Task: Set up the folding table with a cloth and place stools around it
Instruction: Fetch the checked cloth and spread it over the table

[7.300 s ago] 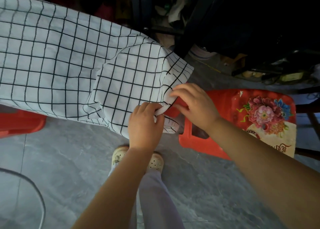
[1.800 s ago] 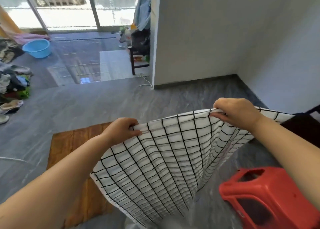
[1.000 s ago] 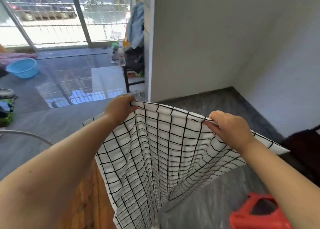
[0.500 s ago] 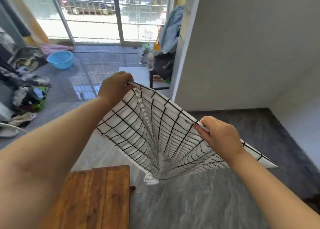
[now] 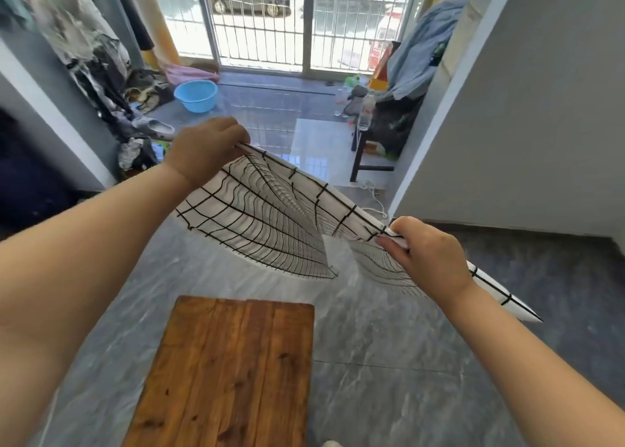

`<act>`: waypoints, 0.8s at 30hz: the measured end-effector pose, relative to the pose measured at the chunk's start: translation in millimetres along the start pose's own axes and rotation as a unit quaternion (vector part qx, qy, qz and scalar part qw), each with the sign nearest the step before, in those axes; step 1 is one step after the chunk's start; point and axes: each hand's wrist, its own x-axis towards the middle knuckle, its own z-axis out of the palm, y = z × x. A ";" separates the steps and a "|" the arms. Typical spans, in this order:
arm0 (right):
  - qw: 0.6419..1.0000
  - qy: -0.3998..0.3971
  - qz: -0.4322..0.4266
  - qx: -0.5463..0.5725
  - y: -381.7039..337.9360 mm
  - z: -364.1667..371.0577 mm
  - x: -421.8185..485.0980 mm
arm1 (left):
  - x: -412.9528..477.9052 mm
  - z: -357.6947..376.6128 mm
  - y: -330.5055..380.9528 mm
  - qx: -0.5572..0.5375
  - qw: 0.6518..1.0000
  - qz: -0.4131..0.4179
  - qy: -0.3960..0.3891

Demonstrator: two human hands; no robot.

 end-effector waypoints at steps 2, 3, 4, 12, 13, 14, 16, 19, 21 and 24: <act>1.000 -0.006 -0.003 0.003 -30.6 12.9 2.0 | -28.3 -11.8 -24.4 0.010 1.000 0.020 0.002; 1.000 -0.009 -0.007 0.005 -47.6 19.5 2.2 | -44.1 -17.5 -36.2 0.013 1.000 0.025 0.001; 1.000 -0.013 -0.010 0.004 -65.8 25.6 2.1 | -61.0 -22.4 -48.6 0.016 0.999 0.031 0.000; 0.986 -0.159 -0.009 0.056 -209.6 87.0 -14.4 | -206.8 -52.0 -148.1 0.021 0.996 0.070 -0.044; 0.983 -0.173 -0.014 0.060 -226.1 96.4 -15.8 | -225.4 -54.4 -158.4 0.021 0.996 0.067 -0.048; 0.981 -0.185 -0.016 0.063 -241.3 104.6 -16.7 | -243.2 -56.6 -167.3 0.021 0.997 0.061 -0.049; 0.976 -0.208 -0.009 0.064 -265.5 117.1 -17.9 | -274.7 -60.7 -179.3 0.012 0.997 0.049 -0.057; 0.971 -0.233 -0.013 0.053 -287.3 126.5 -18.1 | -312.4 -64.4 -185.5 0.003 0.998 0.037 -0.058; 0.969 -0.241 -0.021 0.047 -293.2 128.3 -17.1 | -331.3 -64.9 -184.7 -0.016 0.998 0.014 -0.065; 0.967 -0.252 -0.029 0.031 -295.6 127.0 -15.9 | -353.4 -64.1 -180.6 -0.046 0.997 -0.003 -0.070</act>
